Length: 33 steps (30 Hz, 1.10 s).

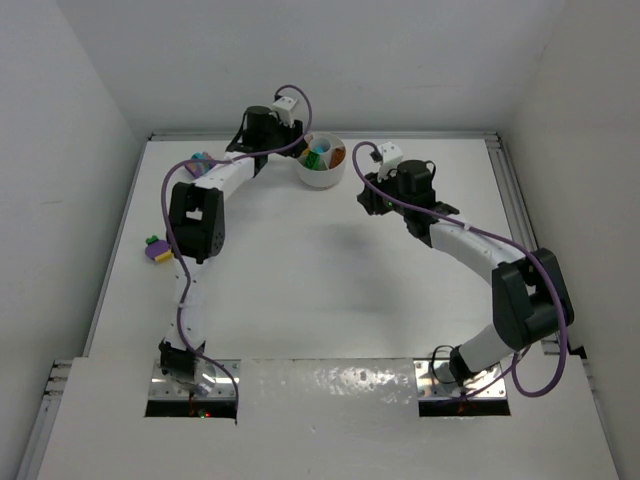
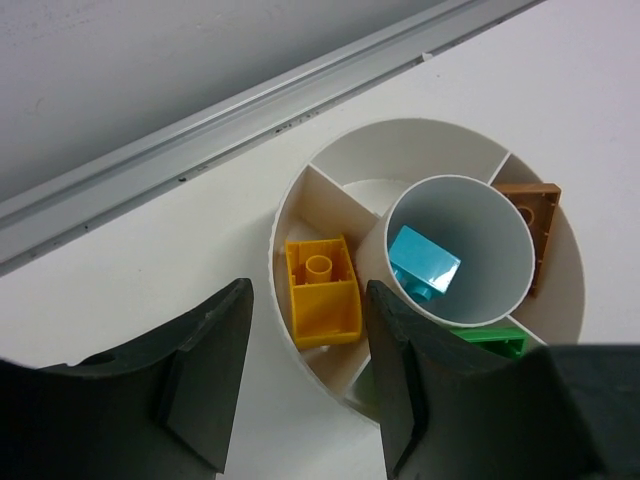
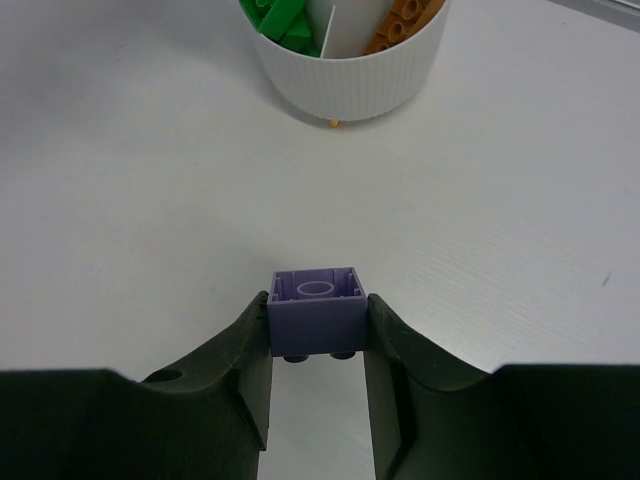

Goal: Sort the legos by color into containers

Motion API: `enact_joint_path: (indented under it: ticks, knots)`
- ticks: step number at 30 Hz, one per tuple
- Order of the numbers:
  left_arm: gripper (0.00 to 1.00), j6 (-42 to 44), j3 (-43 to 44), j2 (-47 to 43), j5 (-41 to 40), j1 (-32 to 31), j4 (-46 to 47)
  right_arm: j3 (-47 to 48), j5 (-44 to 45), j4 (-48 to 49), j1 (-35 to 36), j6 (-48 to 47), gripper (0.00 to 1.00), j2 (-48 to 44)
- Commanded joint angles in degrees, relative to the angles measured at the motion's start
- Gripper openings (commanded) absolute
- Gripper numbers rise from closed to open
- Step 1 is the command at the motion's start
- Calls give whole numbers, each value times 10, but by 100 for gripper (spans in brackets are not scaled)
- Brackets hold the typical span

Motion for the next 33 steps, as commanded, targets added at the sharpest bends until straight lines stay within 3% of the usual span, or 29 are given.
enact_joint_path:
  ticks: [1, 5, 9, 17, 22, 24, 27, 33]
  knots:
    - [47, 7, 5, -59, 4, 6, 14, 38, 14, 3, -2, 5, 0, -15]
    - [50, 9, 5, -75, -1, 9, 14, 112, 12, -20, -17, 42, 0, 15]
    - [52, 0, 18, -88, -23, 14, 12, 243, 1, -26, -42, 92, 0, 79]
    - [52, -5, 16, -135, -47, 51, -60, 544, -22, -40, -48, 146, 0, 319]
    - [53, -19, -17, -166, 25, 112, -107, 631, -16, 52, -58, 280, 0, 410]
    - [53, -7, -35, -179, 33, 123, -136, 665, -3, 77, -65, 378, 0, 451]
    - [53, 41, -65, -198, 18, 133, -166, 711, 5, 74, -69, 453, 0, 501]
    - [53, 62, -111, -208, -12, 148, -180, 663, 63, 26, -61, 486, 0, 503]
